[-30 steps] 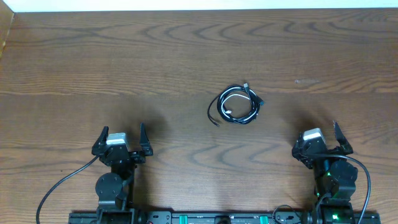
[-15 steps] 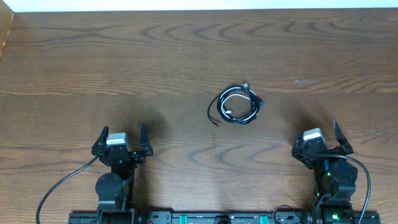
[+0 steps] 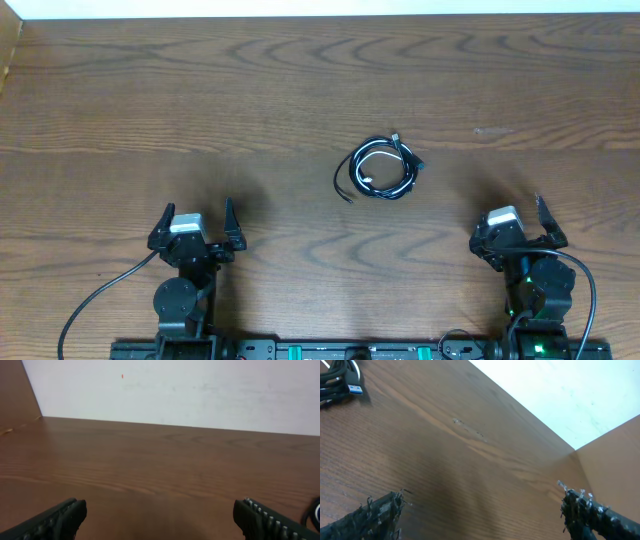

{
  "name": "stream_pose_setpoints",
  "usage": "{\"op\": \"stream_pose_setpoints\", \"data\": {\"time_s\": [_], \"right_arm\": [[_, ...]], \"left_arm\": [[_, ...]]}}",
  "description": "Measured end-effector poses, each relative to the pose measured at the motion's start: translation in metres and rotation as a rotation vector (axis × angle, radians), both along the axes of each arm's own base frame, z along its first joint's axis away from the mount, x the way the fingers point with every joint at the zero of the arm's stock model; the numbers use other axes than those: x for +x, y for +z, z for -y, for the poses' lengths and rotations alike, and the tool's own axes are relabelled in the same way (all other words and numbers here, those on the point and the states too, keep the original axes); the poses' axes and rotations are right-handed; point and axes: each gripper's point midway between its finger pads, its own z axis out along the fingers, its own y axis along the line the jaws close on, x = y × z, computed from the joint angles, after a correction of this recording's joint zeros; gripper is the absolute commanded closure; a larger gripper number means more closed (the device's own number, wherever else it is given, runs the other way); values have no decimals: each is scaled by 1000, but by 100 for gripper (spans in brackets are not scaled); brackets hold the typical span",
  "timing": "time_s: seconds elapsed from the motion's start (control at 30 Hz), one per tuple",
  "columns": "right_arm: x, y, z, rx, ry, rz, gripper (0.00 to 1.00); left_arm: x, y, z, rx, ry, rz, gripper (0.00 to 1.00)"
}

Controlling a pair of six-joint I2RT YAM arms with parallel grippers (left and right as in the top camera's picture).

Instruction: Untangle cables

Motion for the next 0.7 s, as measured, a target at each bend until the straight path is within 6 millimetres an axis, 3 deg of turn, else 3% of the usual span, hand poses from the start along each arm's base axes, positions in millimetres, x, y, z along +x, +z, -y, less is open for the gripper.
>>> {"op": "stream_pose_setpoints", "data": {"time_s": [0.17, 0.43, 0.7], "right_arm": [[0, 0, 0, 0, 0, 0, 1], [0, 0, 0, 0, 0, 0, 1], [0, 0, 0, 0, 0, 0, 1]], "left_arm": [[-6, 4, -1, -5, 8, -48, 1], [-22, 70, -2, -10, 8, 48, 1], [-28, 89, -2, -14, 7, 85, 1]]}}
